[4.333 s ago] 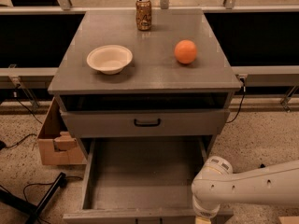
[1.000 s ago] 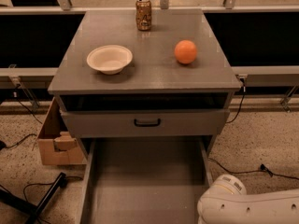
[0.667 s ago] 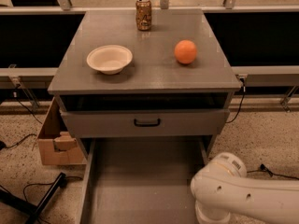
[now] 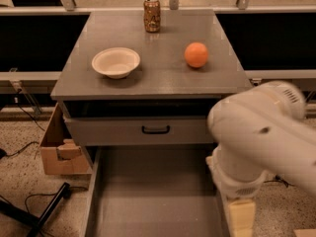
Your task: Open middle drawer
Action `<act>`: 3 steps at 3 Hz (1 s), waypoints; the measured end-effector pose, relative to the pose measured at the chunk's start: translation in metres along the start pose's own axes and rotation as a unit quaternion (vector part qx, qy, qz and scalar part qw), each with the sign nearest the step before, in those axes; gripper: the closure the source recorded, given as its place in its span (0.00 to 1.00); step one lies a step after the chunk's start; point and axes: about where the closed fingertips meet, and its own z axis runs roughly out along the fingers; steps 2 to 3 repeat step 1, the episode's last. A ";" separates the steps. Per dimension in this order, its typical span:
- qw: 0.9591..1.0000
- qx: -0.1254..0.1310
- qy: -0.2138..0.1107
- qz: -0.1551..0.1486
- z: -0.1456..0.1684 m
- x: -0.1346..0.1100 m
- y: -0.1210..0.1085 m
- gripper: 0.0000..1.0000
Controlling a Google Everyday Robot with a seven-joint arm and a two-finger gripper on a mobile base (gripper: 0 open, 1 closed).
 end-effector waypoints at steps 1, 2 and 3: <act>0.999 0.008 -0.011 -0.029 -0.059 0.013 0.004 0.00; 0.999 0.008 -0.011 -0.029 -0.059 0.013 0.004 0.00; 0.999 0.008 -0.011 -0.029 -0.059 0.013 0.004 0.00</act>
Offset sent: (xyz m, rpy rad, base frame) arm 0.0000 0.0000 0.0000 0.0000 0.0000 0.0000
